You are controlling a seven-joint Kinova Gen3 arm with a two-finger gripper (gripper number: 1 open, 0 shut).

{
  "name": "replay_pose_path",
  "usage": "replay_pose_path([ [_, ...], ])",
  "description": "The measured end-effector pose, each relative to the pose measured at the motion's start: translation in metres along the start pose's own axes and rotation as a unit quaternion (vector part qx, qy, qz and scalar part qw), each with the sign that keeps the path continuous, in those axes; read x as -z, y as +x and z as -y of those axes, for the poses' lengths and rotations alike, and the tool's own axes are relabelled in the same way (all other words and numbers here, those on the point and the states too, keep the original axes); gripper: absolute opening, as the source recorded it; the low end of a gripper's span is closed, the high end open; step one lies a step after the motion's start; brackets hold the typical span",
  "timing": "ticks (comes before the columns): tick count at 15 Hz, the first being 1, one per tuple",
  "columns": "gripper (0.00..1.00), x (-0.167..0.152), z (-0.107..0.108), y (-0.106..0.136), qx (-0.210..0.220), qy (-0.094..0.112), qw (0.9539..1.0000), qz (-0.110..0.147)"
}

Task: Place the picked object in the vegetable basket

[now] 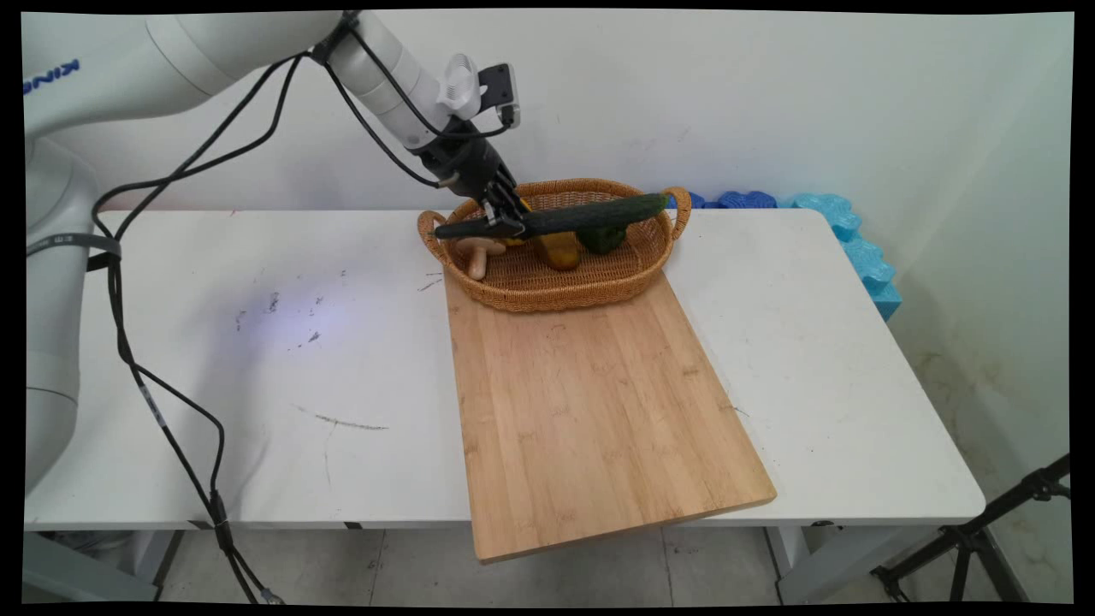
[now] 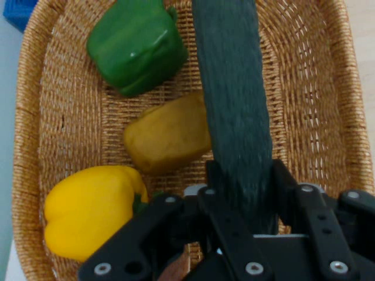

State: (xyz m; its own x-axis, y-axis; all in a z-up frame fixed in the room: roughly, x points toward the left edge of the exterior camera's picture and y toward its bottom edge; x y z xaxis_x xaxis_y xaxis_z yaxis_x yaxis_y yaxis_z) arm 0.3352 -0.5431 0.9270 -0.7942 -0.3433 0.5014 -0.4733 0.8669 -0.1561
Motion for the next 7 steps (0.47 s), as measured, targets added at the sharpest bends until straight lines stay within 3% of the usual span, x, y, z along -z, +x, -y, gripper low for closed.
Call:
replay_pose_path([
  [1, 0.0, -0.0022, 0.0007, 0.0007, 0.0, 0.0, 1.0, -0.001],
  [2, 1.0, -0.0039, 0.0014, 0.0011, 0.001, 0.0, 1.0, -0.002],
  [7, 1.0, -0.0095, 0.0014, 0.0031, 0.001, -0.001, 1.0, -0.007],
])
